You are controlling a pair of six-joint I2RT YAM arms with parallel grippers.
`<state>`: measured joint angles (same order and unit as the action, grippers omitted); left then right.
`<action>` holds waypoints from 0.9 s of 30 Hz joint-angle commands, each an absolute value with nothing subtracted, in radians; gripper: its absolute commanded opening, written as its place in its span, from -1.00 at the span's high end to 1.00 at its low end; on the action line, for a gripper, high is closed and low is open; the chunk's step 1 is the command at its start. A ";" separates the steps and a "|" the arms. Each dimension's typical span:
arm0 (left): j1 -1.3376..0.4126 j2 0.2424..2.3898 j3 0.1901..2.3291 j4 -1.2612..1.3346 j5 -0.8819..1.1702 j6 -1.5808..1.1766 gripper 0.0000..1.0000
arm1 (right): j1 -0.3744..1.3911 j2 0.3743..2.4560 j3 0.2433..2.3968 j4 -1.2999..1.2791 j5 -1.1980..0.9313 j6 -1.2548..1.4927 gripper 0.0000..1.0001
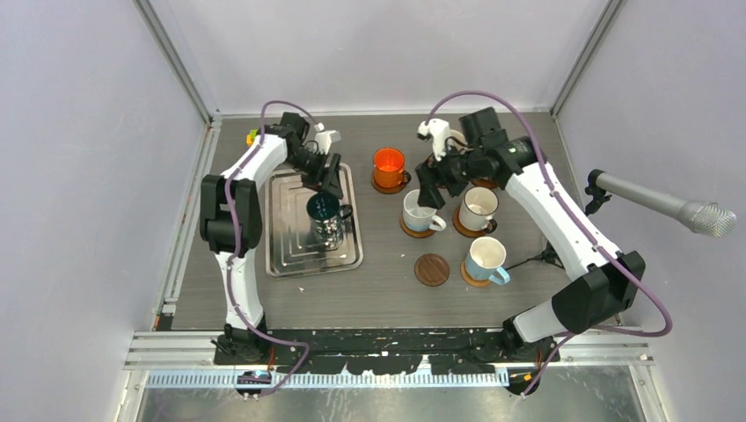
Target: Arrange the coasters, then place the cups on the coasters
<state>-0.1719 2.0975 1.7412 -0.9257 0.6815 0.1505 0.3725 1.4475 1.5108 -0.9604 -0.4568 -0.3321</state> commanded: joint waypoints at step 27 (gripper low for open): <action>0.192 1.566 1.542 -0.909 0.499 0.022 -0.99 | 0.742 2.138 1.950 -0.834 -0.380 -0.697 -0.66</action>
<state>0.1619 1.6142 1.5768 -0.9024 0.5308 0.0288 0.7204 2.1113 1.9137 -0.8814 -0.3473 -0.6159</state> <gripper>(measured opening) 0.995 0.832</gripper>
